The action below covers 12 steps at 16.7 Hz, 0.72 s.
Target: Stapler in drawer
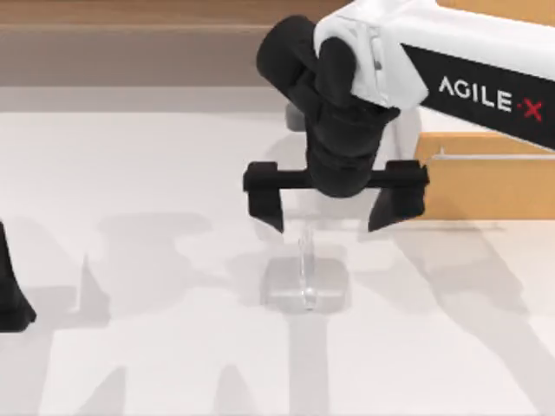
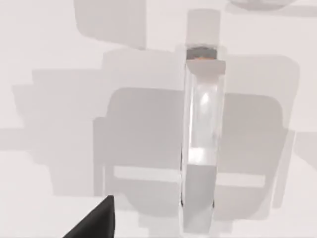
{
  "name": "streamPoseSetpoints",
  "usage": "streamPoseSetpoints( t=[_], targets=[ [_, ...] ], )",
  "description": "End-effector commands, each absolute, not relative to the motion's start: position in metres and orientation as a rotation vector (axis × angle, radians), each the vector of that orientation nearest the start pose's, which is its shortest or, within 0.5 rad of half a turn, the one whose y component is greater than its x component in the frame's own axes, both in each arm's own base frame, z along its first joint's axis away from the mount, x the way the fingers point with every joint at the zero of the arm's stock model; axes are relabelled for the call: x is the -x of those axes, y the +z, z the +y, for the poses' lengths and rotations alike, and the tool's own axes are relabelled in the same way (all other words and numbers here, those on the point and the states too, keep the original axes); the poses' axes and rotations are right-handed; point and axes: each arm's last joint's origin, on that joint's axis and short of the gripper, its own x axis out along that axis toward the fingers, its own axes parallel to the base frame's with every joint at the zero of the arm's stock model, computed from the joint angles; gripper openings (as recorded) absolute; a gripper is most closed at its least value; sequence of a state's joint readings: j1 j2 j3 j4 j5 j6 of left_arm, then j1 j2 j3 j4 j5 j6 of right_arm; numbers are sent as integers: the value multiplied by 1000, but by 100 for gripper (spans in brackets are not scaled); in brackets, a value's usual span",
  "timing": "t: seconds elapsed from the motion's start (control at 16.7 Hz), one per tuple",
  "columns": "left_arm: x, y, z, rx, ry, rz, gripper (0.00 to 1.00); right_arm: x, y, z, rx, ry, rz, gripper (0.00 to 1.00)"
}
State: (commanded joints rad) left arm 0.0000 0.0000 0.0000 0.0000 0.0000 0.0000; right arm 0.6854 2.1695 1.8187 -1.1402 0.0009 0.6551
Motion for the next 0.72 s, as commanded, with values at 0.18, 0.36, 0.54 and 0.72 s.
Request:
streamPoseSetpoints(
  t=[0.18,0.36,0.54,0.72],
  targets=[
    [-106,160,-1,0,0,0,100,-333,173,296,22,44,1558,100],
    [-106,160,-1,0,0,0,100,-334,169,300,30,36,1571,100],
    [-106,160,-1,0,0,0,100,-334,169,300,30,36,1571,100],
    [-106,160,-1,0,0,0,100,-334,162,299,32,35,1572,100]
  ],
)
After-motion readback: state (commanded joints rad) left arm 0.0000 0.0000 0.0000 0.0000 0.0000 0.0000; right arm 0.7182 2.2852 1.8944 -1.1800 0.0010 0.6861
